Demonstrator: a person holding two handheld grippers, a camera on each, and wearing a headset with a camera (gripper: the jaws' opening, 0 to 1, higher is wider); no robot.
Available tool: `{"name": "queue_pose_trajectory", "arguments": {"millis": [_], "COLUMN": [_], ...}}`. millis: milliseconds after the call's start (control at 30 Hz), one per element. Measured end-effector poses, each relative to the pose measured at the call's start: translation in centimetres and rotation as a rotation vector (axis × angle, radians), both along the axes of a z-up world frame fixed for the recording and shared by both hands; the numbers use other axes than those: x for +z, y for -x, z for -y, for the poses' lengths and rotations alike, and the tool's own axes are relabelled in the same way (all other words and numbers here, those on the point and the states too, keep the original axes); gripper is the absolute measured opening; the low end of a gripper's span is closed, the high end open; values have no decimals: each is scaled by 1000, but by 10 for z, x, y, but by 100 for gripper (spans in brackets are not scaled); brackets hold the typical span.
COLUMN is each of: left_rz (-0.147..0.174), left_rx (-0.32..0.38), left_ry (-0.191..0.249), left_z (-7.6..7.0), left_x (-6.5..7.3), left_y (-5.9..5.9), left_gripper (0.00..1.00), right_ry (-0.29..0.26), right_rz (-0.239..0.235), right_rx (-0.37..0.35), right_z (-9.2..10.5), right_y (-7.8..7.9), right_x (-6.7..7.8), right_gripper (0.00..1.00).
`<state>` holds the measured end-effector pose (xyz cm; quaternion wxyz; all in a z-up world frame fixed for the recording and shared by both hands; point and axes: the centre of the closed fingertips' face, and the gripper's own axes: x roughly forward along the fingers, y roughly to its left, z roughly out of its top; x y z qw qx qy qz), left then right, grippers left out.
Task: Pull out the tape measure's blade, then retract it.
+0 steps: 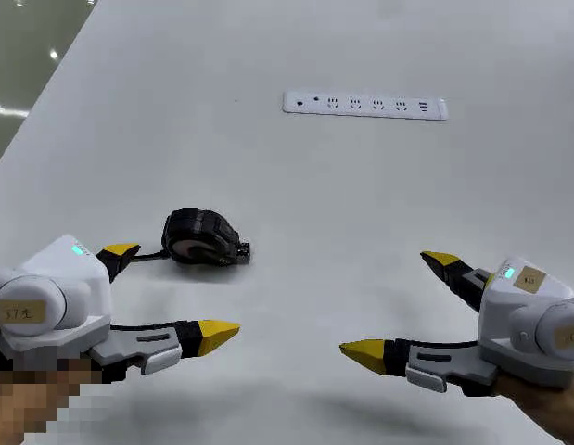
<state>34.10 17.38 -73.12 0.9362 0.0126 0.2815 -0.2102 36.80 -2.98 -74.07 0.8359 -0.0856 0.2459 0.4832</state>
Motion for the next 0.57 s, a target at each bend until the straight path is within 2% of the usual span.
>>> {"name": "queue_pose_trajectory", "arguments": {"millis": [133,567], "left_rz": [-10,7], "left_rx": [1,-3], "left_ry": [22,12], "left_z": [3,0], "left_x": [0,3], "left_y": [-1,-2], "left_gripper": [99,99], "right_ry": [-4,-8], "right_rz": [1,5], "right_rx": [-7,-15], "right_z": [1,4], "right_y": [-1,-4], "right_x": [1,3], "right_gripper": [99,99]}}
